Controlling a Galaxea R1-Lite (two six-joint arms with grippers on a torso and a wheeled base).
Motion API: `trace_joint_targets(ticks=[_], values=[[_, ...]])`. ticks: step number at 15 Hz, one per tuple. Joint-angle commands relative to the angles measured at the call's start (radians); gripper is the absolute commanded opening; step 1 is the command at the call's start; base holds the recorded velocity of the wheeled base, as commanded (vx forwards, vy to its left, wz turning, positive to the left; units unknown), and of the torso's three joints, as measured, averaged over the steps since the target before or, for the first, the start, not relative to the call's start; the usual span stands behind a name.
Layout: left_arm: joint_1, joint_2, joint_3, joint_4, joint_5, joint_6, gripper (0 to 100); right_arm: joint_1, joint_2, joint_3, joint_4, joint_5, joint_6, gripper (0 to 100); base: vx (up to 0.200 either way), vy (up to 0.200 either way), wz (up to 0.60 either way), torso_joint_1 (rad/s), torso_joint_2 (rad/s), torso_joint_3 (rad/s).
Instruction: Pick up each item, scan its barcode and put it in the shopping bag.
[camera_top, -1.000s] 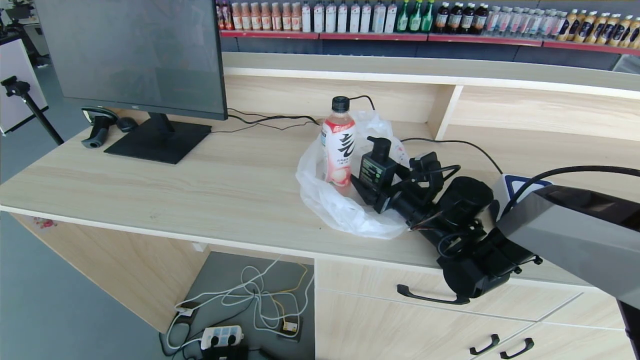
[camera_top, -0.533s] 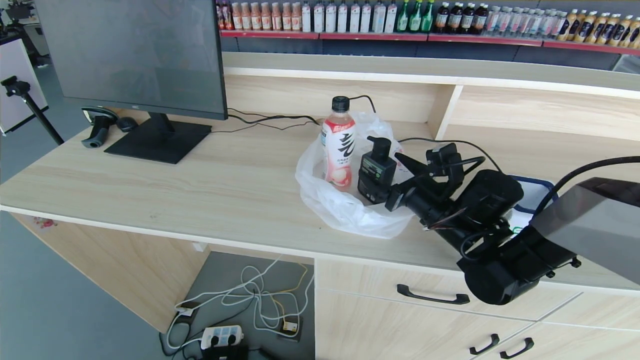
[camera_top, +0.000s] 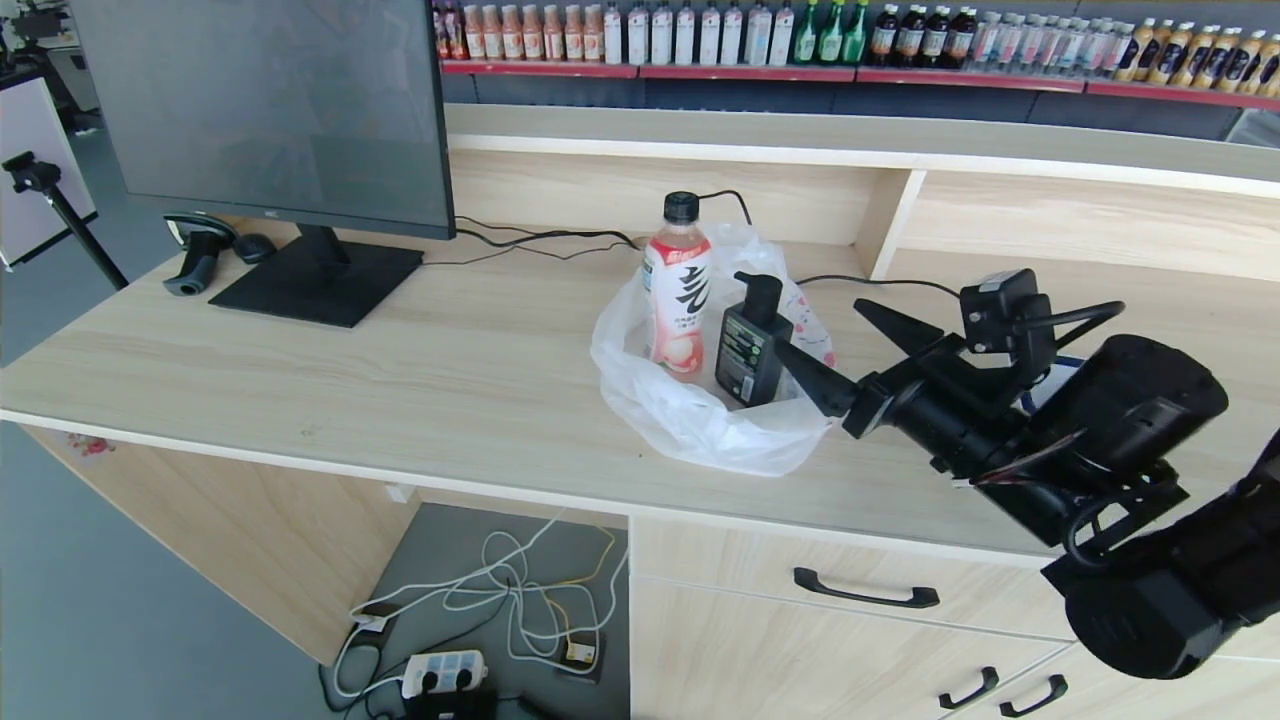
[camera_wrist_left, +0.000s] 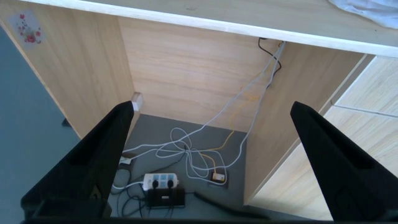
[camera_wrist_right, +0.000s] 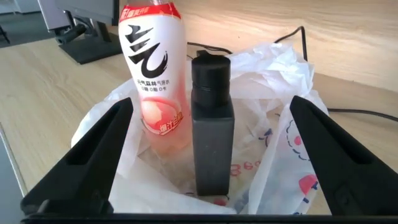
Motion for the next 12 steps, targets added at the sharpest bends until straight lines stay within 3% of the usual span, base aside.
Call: trace_joint_targets(ticks=[1, 6, 8, 12], values=[[-0.001, 0.000, 0.000, 0.000, 0.000, 0.001, 100, 0.000, -0.195, 0.158, -0.001, 0.001, -0.011, 100, 0.000, 0.000, 0.00, 0.000, 0.00, 0.000], [0.000, 0.000, 0.000, 0.000, 0.000, 0.001, 100, -0.049, -0.482, 0.537, -0.001, 0.002, -0.002, 100, 0.000, 0.000, 0.00, 0.000, 0.00, 0.000], [-0.001, 0.000, 0.000, 0.001, 0.000, 0.006, 100, -0.053, -0.534, 0.627, -0.001, 0.002, -0.008, 100, 0.000, 0.000, 0.00, 0.000, 0.00, 0.000], [-0.001, 0.000, 0.000, 0.001, -0.001, 0.006, 100, -0.051, -0.589, 0.627, -0.001, 0.005, -0.048, 100, 0.000, 0.000, 0.00, 0.000, 0.00, 0.000]])
